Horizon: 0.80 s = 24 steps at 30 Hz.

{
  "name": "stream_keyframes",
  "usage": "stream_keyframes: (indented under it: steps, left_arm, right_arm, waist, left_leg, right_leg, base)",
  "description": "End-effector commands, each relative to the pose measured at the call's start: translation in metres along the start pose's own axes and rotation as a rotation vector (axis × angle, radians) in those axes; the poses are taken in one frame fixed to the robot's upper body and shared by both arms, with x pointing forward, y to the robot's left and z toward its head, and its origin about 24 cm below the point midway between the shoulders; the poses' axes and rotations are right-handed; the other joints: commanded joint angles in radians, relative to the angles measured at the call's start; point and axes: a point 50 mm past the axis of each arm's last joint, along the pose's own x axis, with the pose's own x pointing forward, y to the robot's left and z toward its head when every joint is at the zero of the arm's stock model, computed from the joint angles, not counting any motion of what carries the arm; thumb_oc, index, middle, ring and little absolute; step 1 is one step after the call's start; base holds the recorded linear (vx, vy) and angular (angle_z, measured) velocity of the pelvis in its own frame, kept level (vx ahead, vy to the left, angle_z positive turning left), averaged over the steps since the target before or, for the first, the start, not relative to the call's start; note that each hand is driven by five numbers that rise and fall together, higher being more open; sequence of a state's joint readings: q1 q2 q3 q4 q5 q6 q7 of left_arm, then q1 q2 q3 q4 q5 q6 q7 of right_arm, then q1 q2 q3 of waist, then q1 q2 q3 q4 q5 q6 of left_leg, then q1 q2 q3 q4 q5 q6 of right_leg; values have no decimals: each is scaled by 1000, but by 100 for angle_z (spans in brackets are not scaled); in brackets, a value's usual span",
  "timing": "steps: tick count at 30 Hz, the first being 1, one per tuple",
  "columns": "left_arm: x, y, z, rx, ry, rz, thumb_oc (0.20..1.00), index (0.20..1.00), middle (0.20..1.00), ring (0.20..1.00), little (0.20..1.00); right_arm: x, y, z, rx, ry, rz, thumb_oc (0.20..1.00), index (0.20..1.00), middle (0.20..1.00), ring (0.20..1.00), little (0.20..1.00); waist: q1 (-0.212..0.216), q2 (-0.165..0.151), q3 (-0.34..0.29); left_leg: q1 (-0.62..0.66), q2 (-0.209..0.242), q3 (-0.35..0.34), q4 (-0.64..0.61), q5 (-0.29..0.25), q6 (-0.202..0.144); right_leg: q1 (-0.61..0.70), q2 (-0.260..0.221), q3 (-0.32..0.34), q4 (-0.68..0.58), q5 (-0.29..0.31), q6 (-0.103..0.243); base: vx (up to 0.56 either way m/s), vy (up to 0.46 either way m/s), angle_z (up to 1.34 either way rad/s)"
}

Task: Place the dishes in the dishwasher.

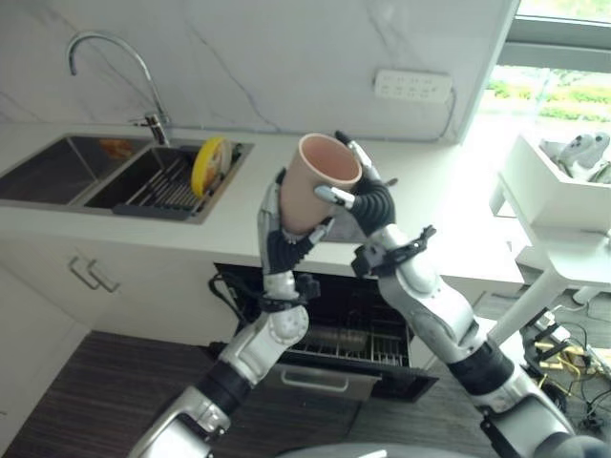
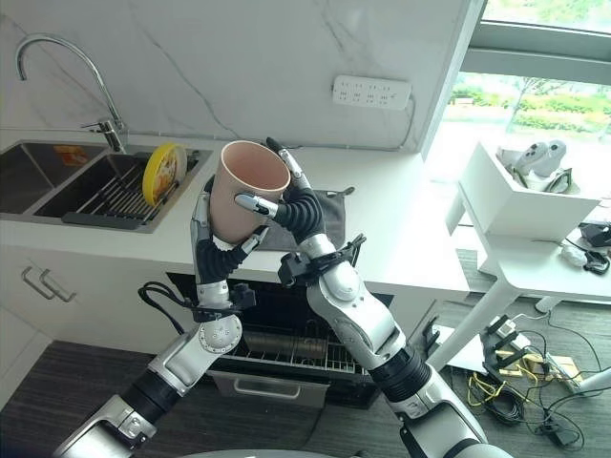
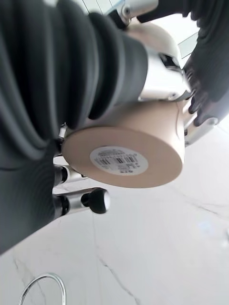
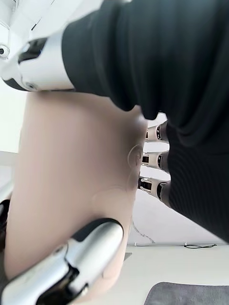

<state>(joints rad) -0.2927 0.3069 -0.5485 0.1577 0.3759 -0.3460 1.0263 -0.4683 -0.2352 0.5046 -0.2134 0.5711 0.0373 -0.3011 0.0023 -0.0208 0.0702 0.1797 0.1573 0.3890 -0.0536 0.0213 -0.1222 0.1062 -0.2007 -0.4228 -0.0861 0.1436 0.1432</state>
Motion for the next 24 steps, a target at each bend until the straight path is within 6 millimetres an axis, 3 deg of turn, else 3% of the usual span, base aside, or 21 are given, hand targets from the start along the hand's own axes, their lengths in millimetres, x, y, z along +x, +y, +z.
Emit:
stream_keyframes:
  steps: [1,15,22,23,24]
  left_arm:
    - [27,-13,37,-91,-230,-18,200,200,200,200,200]
    - [25,-16,42,-112,-247,-41,200,200,200,200,200]
    - [25,-19,45,-117,-251,-73,200,200,200,200,200]
    - [25,-19,45,-120,-249,-81,200,200,200,200,200]
    - [24,-20,45,-121,-248,-85,200,200,200,200,200]
  right_arm:
    - [17,25,30,69,-130,94,1000,1000,1000,1000,1000]
    - [17,32,20,113,-75,97,1000,1000,1000,1000,1000]
    - [18,31,24,-69,-121,119,1000,1000,1000,1000,1000]
    - [19,31,24,-69,-124,118,620,620,620,620,620]
    - [19,31,25,-70,-128,116,514,514,514,514,514]
  waist:
    - [20,-17,11]
    - [25,-17,16]
    - [26,-17,17]
    - [26,-17,17]
    - [26,-17,18]
  left_leg:
    - [0,12,-58,16,-68,18]
    - [0,7,-62,21,-70,24]
    - [-2,-2,-68,22,-74,30]
    - [-1,-2,-68,22,-74,30]
    - [-1,-2,-67,22,-74,30]
  right_leg:
    - [56,-58,58,69,-162,63]
    - [59,-55,57,75,-167,59]
    - [54,-54,62,79,-167,58]
    - [54,-54,61,79,-167,58]
    - [54,-54,62,79,-167,59]
  base:
    - [0,0,0]
    - [0,0,0]
    - [0,0,0]
    - [0,0,0]
    - [0,0,0]
